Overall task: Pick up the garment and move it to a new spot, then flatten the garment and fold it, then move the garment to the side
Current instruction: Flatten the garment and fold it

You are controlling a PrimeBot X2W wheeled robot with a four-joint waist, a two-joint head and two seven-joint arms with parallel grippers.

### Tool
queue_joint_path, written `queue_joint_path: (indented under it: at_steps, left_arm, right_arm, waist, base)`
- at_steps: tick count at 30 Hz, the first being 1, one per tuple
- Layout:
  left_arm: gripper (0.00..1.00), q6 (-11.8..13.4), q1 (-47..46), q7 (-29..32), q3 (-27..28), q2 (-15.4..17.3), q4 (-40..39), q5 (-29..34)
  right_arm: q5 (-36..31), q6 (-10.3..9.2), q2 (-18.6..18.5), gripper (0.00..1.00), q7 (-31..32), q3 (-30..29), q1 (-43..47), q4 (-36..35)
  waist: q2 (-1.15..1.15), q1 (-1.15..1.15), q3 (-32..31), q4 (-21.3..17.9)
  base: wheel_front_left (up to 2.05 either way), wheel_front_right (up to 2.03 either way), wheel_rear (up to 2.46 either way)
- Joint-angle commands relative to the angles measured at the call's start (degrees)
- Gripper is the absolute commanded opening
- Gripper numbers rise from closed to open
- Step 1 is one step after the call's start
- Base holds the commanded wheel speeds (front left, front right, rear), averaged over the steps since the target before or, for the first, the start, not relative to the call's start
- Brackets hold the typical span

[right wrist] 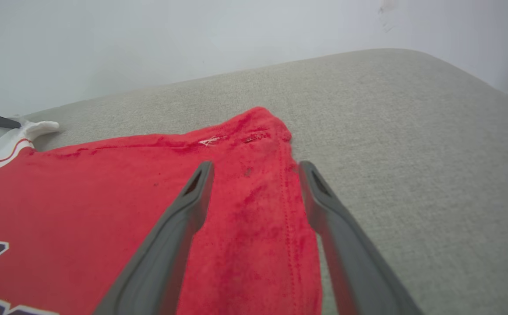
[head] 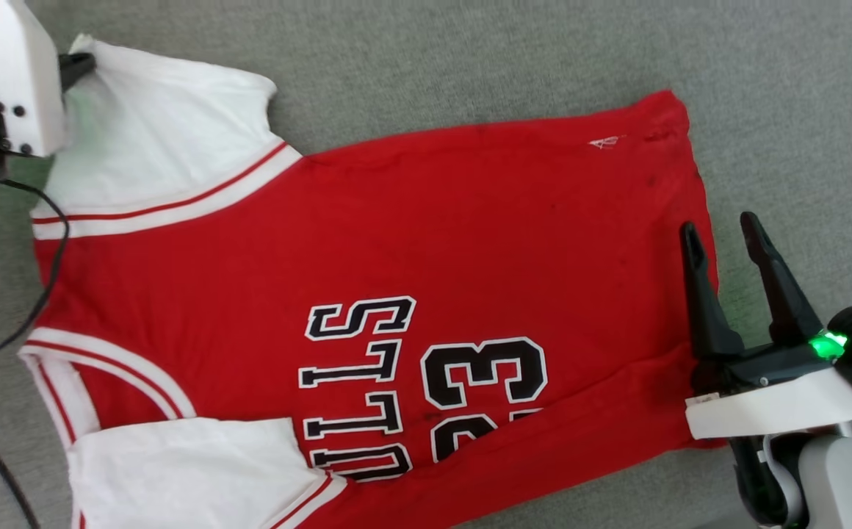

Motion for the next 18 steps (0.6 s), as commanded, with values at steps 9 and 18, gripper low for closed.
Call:
queue_joint_path:
  at_steps: [9,18]
  left_arm:
    - [0.0,-0.2,3.8,-10.7,-4.3,0.5,-4.8,-3.7]
    - [0.0,-0.2,11.1,-19.0,-7.7,7.5,-19.9,-7.4]
  right_arm:
    - [0.1,-0.03,-8.3,1.0,12.3,0.9,-2.2,-1.8]
    - [6.6,-0.02,-19.7,1.0,46.3,0.1,-10.5,-3.2]
  waist:
    - [0.0,-0.01,-8.8,4.6]
    - [0.0,-0.01,-11.2,8.9]
  base:
    - [0.0,0.0,0.0]
    - [0.0,0.0,0.0]
